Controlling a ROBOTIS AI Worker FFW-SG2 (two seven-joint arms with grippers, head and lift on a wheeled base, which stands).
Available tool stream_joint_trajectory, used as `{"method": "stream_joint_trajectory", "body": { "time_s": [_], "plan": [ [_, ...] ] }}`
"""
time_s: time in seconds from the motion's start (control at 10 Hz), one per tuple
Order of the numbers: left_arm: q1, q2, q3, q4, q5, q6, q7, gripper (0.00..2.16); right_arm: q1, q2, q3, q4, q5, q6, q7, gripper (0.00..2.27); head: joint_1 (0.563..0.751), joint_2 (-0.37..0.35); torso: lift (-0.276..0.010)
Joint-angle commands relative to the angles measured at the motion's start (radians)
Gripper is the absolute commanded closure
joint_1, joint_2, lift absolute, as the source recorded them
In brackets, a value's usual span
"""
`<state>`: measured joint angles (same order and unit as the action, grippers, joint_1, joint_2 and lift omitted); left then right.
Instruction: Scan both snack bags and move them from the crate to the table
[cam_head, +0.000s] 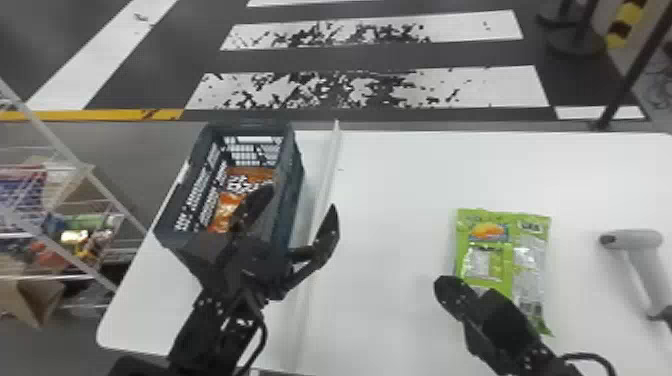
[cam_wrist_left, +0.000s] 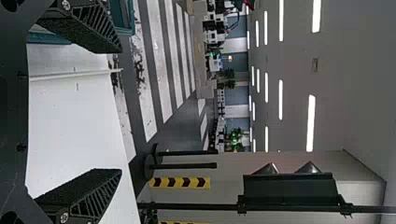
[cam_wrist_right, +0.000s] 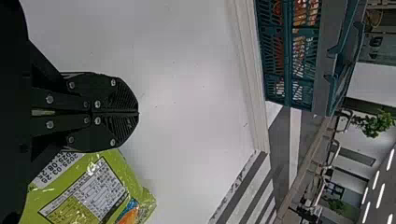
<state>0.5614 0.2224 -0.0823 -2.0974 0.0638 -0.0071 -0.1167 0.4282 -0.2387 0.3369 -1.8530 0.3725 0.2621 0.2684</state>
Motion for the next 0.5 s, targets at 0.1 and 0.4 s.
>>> {"method": "stream_joint_trajectory", "body": {
  "time_s": [0.1,0.4],
  "plan": [
    [0.000,0.002,-0.001,-0.004,-0.001,0.000,0.000,0.08,0.021,-0.001,-0.006,-0.025,0.000,-0.011,0.000,2.25,0.695,0.132,-0.088],
    [0.005,0.003,0.003,-0.010,0.001,-0.003,0.000,0.08,0.147,0.001,-0.088,-0.282,-0.070,-0.088,-0.037,0.98,0.695,0.146,-0.088]
  ]
}}
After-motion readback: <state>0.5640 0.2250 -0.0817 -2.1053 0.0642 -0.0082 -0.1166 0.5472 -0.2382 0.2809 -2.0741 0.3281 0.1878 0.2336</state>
